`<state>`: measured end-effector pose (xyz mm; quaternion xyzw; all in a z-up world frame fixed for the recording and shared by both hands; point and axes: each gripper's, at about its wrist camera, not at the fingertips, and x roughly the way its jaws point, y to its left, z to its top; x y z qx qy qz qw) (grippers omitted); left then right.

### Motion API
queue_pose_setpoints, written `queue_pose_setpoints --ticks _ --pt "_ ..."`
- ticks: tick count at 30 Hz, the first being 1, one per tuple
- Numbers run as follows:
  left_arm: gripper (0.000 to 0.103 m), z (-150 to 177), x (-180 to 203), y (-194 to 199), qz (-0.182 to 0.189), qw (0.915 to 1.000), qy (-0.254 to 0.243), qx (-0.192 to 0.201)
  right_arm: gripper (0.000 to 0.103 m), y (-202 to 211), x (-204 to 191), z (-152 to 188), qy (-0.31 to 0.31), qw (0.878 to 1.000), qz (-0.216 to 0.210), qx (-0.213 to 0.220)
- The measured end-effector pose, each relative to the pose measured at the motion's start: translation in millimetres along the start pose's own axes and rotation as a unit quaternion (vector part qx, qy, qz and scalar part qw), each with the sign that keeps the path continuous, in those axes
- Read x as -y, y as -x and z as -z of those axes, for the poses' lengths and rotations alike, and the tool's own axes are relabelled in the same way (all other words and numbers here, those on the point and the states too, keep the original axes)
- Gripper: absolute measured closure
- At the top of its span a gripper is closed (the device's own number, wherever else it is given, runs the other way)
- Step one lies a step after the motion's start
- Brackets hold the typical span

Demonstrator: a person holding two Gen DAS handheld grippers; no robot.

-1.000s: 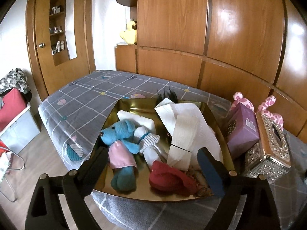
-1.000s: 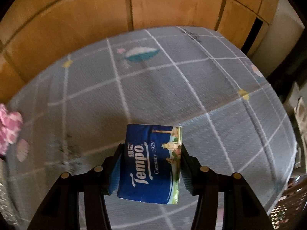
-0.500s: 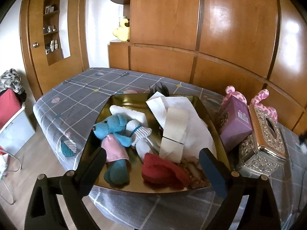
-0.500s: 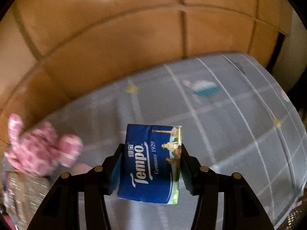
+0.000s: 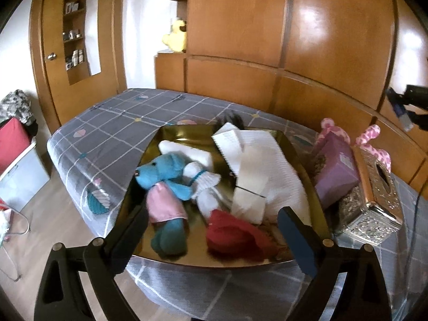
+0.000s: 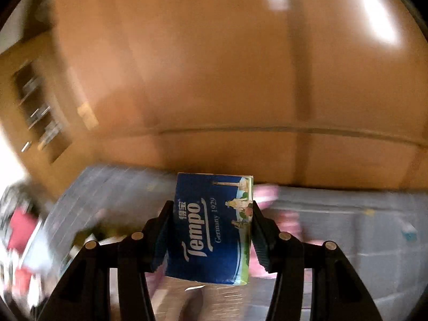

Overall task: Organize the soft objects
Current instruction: 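Carry the blue Tempo tissue pack into the gold tray and open the right tool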

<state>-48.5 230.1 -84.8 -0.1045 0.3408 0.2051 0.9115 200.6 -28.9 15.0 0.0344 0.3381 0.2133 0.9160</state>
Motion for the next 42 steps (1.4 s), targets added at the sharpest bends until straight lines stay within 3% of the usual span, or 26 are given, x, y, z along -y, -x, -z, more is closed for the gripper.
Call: queue_pose_setpoints --ticks 3,7,11,14,17,25,29,42 --pt "0.005 -1 -12 -2 -0.01 0.9999 0.011 -0.003 0.05 -23 -64 24 0.063 0.996 -0.057 -0.039" --pt "0.005 -3 -32 -1 -0.028 0.9991 0.032 0.0 0.05 -59 -138 74 0.121 0.98 -0.115 -0.104" --pt "0.002 -5 -45 2 -0.041 0.9981 0.046 0.005 0.05 -83 -175 117 0.156 0.967 -0.135 -0.149" --pt "0.001 -6 -53 2 -0.045 0.9975 0.055 0.006 0.05 -95 -183 143 0.182 0.958 -0.138 -0.174" --pt "0.0 -6 -54 -2 -0.046 0.9973 0.058 0.003 0.049 -107 -189 167 0.208 0.955 -0.108 -0.185" --pt "0.0 -4 -42 -6 -0.037 0.9983 0.044 -0.009 0.047 -111 -184 189 0.236 0.948 -0.07 -0.199" --pt "0.0 -5 -36 -4 -0.029 0.9986 0.044 -0.007 0.036 -102 -178 191 0.223 0.953 -0.067 -0.192" --pt "0.0 -5 -19 10 -0.051 0.9984 0.024 0.009 0.035 -48 -159 176 0.188 0.976 -0.032 -0.107"
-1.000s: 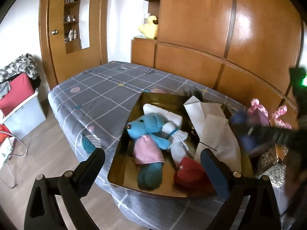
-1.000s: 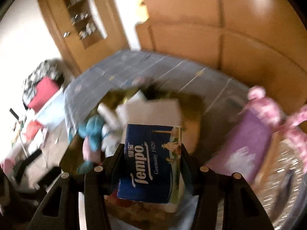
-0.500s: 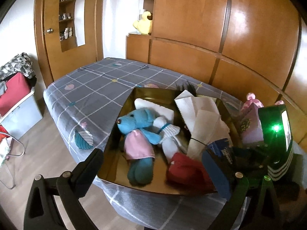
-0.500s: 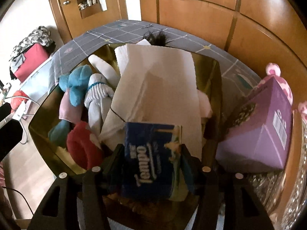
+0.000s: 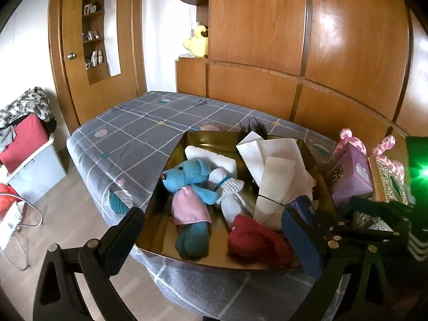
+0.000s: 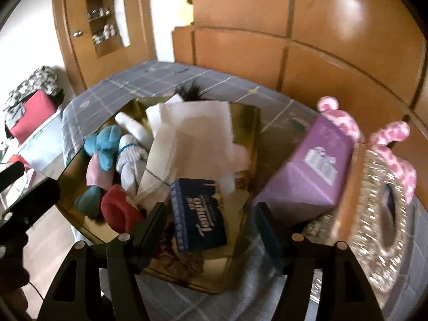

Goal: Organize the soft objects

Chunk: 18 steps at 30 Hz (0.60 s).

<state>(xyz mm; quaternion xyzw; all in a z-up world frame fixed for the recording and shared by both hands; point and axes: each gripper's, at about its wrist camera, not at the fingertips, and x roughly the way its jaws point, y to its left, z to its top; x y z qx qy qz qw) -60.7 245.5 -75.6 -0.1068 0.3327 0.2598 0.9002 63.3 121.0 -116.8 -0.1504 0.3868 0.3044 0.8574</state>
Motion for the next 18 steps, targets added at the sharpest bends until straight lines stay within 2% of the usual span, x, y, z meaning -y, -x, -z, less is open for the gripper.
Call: queue_pose_setpoints --ticks 8,13,18 --pt "0.0 4 9 13 -0.002 0.9998 0.002 0.018 0.035 30 13 17 -0.053 0.997 0.044 0.031" --pt "0.0 6 15 16 0.005 0.9999 -0.001 0.015 0.035 48 19 27 -0.069 0.993 0.071 0.058" --pt "0.0 9 23 21 0.011 0.9997 -0.011 0.017 0.035 58 25 32 -0.079 0.991 0.079 0.069"
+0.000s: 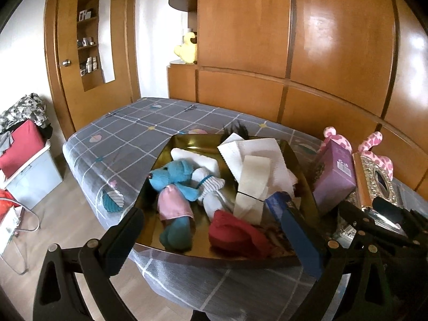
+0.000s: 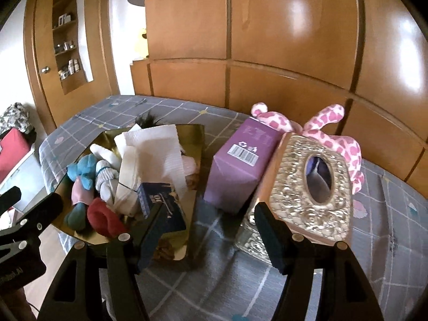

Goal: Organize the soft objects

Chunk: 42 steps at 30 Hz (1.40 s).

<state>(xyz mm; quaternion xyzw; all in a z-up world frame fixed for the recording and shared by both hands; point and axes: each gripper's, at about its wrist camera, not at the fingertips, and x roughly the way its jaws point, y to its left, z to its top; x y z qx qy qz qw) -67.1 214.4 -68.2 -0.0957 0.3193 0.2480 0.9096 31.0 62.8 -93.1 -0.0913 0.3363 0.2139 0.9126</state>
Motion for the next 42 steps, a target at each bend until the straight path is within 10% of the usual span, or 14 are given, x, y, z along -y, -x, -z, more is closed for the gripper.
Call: queue_pose_setpoints --ticks 42 --pt "0.0 0 3 5 0.011 0.9999 0.004 -0.007 0.035 11 0 -1 -0.004 1.0 0.006 0.014"
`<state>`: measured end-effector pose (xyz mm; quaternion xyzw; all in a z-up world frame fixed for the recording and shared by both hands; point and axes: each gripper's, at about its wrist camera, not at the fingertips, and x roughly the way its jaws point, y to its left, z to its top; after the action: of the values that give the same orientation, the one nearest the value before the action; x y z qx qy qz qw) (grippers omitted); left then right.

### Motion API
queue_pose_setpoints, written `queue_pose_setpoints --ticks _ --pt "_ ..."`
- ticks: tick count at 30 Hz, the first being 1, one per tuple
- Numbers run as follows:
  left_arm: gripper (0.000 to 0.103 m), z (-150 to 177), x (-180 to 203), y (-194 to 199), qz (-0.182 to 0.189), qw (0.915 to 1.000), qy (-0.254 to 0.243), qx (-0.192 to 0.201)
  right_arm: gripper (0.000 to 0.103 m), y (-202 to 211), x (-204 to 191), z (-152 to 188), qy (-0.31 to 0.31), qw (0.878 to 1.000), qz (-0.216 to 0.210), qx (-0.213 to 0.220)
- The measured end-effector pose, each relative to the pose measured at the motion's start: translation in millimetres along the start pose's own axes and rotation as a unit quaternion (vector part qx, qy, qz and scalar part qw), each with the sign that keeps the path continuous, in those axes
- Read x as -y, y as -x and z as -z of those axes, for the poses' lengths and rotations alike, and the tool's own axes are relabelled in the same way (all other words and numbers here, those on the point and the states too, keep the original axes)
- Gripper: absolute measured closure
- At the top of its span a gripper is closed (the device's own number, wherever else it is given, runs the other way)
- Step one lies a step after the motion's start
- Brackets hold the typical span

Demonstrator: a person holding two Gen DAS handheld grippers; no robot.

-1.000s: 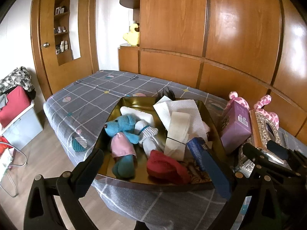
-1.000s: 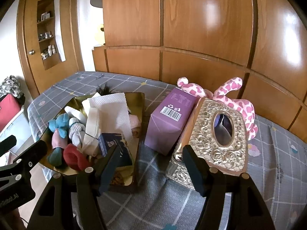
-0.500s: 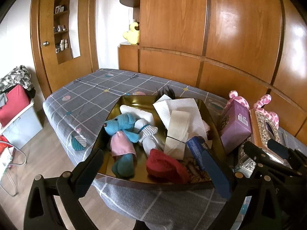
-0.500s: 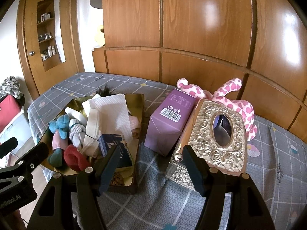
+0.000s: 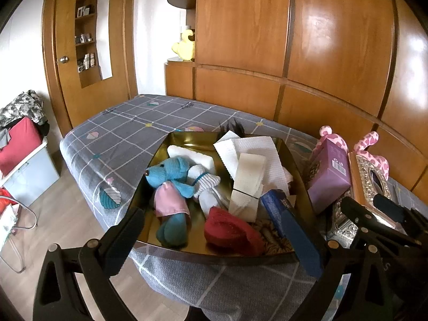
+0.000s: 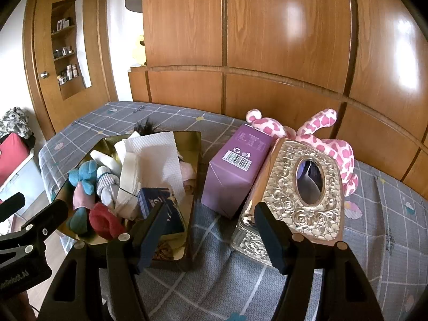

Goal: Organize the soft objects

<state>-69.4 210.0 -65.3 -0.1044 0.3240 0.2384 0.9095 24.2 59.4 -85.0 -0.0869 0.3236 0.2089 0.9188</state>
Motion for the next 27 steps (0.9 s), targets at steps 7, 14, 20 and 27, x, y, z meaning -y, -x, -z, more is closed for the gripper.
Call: queue_pose_setpoints --ticks 7,14,20,27 --pt "0.0 -0.1 -0.2 -0.4 0.0 1.0 0.0 -0.001 0.035 -0.3 0.2 -0.1 -0.001 1.0 0.0 -0.001" --pt "0.0 0.0 0.2 -0.2 -0.001 1.0 -0.001 -0.001 0.035 0.2 0.9 0.7 -0.001 1.0 -0.001 -0.001" --pt "0.0 0.5 1.1 0.2 0.001 1.0 -0.001 -0.001 0.035 -0.7 2.1 2.0 -0.002 1.0 -0.001 -0.004" --pt "0.0 1.0 1.9 0.5 -0.001 1.0 -0.003 0.001 0.035 -0.1 3.0 2.8 -0.004 1.0 0.0 -0.002"
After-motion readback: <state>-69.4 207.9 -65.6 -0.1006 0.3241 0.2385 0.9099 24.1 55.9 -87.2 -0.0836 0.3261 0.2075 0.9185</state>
